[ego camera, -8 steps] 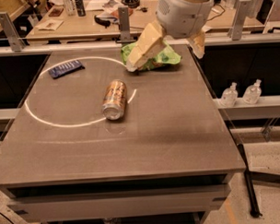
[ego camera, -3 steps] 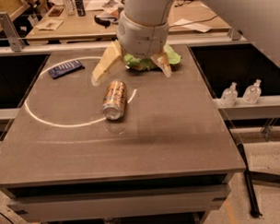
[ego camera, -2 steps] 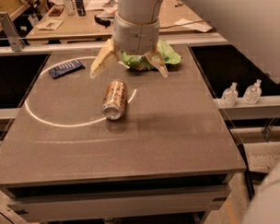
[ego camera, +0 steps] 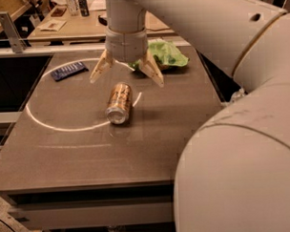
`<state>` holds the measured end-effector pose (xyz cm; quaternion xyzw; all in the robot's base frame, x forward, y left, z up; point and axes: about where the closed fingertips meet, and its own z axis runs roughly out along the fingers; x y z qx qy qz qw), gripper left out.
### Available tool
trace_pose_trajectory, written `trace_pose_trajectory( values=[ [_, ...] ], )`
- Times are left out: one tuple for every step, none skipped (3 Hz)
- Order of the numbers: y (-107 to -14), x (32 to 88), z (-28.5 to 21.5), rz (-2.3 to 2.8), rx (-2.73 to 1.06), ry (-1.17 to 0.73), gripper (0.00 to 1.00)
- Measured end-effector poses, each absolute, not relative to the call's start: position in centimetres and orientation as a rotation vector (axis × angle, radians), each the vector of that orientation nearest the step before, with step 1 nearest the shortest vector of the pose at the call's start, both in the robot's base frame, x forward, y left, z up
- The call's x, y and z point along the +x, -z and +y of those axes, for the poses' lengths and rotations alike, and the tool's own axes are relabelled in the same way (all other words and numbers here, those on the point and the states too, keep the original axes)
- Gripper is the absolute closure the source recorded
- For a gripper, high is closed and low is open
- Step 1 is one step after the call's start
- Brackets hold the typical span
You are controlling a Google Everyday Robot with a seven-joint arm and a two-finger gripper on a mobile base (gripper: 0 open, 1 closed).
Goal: Place orange can upright
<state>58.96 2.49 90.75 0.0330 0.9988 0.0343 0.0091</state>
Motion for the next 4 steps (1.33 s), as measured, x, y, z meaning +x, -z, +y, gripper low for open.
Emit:
trace_pose_trajectory(
  values=[
    [-88.9,59.3,4.1,3.159,0.134,-0.067,0.0],
    [-87.4,59.3,5.7,3.188,0.117,-0.049,0.0],
    [-86.2,59.7,6.5,3.213,0.111,-0.032,0.0],
    [-84.9,59.8,6.6,3.24,0.105,-0.025,0.0]
  ],
)
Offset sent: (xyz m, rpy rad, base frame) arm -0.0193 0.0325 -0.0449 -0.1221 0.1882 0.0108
